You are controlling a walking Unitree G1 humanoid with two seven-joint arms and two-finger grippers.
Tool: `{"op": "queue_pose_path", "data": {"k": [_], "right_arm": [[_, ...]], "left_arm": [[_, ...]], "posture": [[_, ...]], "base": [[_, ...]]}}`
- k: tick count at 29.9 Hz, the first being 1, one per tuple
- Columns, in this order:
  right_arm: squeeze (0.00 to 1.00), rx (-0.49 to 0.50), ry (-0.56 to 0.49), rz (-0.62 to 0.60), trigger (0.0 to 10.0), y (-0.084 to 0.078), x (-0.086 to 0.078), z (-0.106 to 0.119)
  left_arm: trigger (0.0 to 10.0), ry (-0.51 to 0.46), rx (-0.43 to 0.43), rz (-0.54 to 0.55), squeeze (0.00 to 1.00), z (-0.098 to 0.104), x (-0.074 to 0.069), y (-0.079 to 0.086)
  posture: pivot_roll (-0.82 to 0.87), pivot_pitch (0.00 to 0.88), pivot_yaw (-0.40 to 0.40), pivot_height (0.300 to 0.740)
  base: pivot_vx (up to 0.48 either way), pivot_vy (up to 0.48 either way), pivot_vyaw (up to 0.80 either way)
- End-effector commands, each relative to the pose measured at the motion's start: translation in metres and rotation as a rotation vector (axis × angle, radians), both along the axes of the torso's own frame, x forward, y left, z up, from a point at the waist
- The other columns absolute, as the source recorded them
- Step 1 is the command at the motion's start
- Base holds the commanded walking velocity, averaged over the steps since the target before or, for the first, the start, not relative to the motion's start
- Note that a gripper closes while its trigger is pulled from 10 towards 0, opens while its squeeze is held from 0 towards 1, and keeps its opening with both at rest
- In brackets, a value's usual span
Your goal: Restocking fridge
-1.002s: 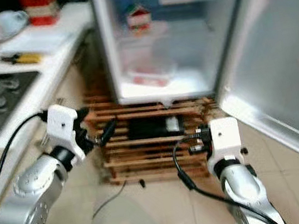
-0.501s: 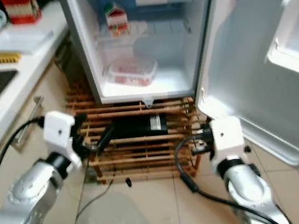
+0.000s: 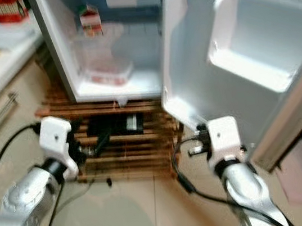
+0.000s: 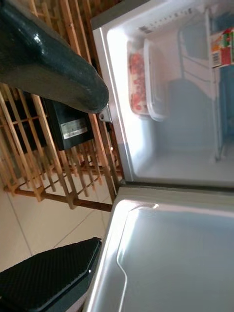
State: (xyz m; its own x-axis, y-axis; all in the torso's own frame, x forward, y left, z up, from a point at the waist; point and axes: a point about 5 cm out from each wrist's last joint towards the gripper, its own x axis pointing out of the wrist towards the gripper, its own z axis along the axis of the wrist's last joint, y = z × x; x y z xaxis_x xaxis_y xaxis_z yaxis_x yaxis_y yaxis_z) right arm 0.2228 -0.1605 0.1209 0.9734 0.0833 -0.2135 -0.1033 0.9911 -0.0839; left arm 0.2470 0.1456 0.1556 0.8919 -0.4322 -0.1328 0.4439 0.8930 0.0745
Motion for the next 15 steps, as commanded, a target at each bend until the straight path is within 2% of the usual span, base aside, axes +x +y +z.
{"op": "queue_pose_path", "data": {"k": [1,2,4,6,15], "right_arm": [[0.00,-0.015,-0.006,-0.021,10.0,-0.0076,0.0009,0.0003],[0.00,-0.015,-0.006,-0.022,10.0,-0.0079,0.0008,0.0002],[0.00,-0.017,-0.004,-0.024,10.0,-0.0083,0.0005,-0.0003],[0.00,0.006,0.006,-0.035,10.0,-0.0081,-0.0010,-0.0022],[0.00,0.000,-0.002,-0.047,10.0,-0.0071,-0.0001,-0.0022]], "left_arm": [[10.0,-0.019,-0.005,-0.017,0.00,0.0029,0.0012,-0.0045],[10.0,-0.027,-0.001,-0.015,0.00,0.0035,0.0016,-0.0047],[10.0,-0.022,-0.001,-0.004,0.00,0.0029,0.0026,-0.0044],[10.0,-0.051,0.055,-0.008,0.00,0.0027,0.0049,-0.0051],[10.0,-0.042,0.043,-0.050,0.00,0.0005,0.0010,-0.0117]], "posture": [[0.01,0.000,-0.010,0.740],[0.01,0.000,-0.010,0.740],[0.01,0.000,-0.009,0.740],[0.01,0.000,-0.006,0.740],[0.01,0.000,0.001,0.740]], "base": [[0.000,-0.442,0.00],[0.000,-0.442,0.00],[0.000,0.000,0.00],[0.000,0.000,0.00],[0.000,0.000,0.00]]}}
